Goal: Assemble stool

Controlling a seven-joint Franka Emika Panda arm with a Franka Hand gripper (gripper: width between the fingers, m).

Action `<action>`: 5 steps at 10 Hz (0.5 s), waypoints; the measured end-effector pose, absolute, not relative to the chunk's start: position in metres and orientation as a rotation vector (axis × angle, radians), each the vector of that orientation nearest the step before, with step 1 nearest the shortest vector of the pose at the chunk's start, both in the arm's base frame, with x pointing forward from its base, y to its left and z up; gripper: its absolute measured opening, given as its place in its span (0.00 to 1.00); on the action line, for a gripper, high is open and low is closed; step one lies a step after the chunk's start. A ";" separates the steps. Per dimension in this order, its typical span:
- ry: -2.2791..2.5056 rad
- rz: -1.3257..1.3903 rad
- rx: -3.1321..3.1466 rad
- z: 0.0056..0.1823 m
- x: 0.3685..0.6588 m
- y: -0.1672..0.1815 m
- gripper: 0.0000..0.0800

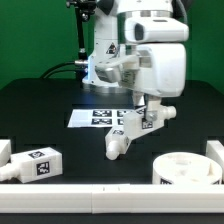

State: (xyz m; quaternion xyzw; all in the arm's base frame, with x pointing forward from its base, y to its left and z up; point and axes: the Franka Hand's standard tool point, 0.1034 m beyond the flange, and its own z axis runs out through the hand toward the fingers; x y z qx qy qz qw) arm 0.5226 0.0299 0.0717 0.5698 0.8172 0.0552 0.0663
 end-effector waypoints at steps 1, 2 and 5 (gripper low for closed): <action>2.535 0.163 1.588 0.070 0.522 0.030 0.42; 2.639 0.205 1.352 0.062 0.511 0.043 0.42; 2.798 0.261 0.857 0.048 0.483 0.061 0.42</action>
Offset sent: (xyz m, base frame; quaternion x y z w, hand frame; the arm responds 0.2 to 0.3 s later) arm -0.0339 0.0524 -0.0038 -0.0994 0.0319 -0.3553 0.9289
